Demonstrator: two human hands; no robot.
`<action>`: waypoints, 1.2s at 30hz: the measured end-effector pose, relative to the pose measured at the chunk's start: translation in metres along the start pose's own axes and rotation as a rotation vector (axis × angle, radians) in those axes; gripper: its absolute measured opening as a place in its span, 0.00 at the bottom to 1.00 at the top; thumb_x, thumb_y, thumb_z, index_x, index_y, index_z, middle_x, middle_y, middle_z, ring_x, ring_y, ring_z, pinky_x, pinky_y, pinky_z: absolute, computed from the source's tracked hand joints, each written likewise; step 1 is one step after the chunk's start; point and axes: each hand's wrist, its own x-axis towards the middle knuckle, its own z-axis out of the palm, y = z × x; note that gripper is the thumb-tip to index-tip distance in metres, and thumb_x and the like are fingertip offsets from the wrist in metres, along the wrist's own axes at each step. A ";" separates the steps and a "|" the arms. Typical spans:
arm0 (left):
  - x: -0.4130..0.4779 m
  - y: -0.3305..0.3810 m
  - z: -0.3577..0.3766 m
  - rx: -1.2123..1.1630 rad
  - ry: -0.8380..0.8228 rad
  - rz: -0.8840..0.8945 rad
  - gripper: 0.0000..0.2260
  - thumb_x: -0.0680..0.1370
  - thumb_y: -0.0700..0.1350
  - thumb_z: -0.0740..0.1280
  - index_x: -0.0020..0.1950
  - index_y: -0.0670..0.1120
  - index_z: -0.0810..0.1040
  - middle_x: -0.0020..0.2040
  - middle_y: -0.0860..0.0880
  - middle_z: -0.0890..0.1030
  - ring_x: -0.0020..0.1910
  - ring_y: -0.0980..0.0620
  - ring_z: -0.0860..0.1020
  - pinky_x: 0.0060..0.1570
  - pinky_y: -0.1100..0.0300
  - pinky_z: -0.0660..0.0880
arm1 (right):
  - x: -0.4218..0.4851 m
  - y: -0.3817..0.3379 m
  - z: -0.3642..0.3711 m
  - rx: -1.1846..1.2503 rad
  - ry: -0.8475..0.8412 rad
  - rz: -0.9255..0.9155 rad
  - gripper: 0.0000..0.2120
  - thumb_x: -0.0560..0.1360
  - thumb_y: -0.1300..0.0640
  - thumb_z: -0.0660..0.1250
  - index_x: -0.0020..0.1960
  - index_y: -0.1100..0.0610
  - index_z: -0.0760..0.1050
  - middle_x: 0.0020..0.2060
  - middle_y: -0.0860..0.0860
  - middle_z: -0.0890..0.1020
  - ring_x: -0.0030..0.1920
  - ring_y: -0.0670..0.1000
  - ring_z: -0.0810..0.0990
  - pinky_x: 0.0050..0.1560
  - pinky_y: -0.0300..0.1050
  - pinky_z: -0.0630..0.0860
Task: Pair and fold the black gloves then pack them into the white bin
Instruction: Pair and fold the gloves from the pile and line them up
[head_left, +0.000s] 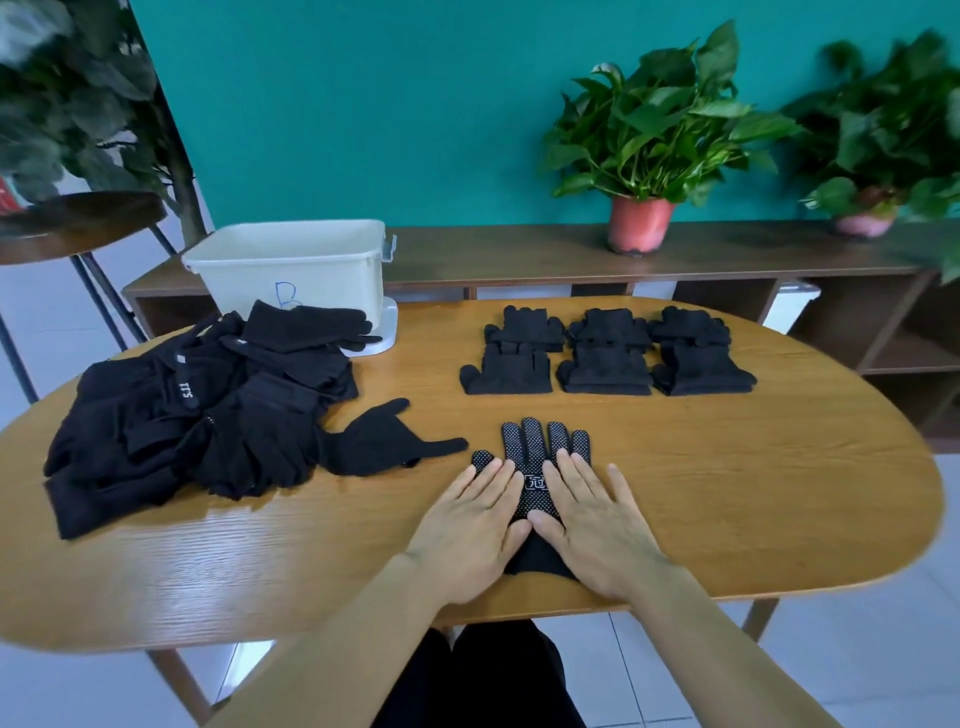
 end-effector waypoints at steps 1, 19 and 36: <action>0.004 0.003 0.000 -0.001 -0.008 0.002 0.29 0.84 0.59 0.40 0.81 0.45 0.44 0.81 0.50 0.44 0.79 0.55 0.39 0.77 0.55 0.37 | 0.000 0.004 -0.001 -0.005 -0.002 0.008 0.61 0.51 0.30 0.08 0.79 0.52 0.35 0.79 0.50 0.37 0.77 0.47 0.34 0.75 0.54 0.32; -0.055 -0.093 -0.013 0.038 0.303 -0.041 0.31 0.82 0.60 0.37 0.79 0.43 0.55 0.79 0.49 0.54 0.78 0.56 0.47 0.75 0.61 0.37 | 0.034 -0.062 -0.027 -0.020 0.179 -0.205 0.42 0.74 0.36 0.29 0.79 0.55 0.56 0.78 0.54 0.58 0.79 0.52 0.51 0.74 0.56 0.40; -0.064 -0.193 -0.009 0.135 0.350 -0.085 0.26 0.82 0.54 0.51 0.75 0.41 0.67 0.75 0.47 0.68 0.76 0.52 0.62 0.75 0.54 0.48 | 0.119 -0.178 -0.016 0.007 0.255 -0.406 0.21 0.81 0.46 0.59 0.66 0.58 0.74 0.68 0.54 0.75 0.73 0.54 0.66 0.72 0.55 0.54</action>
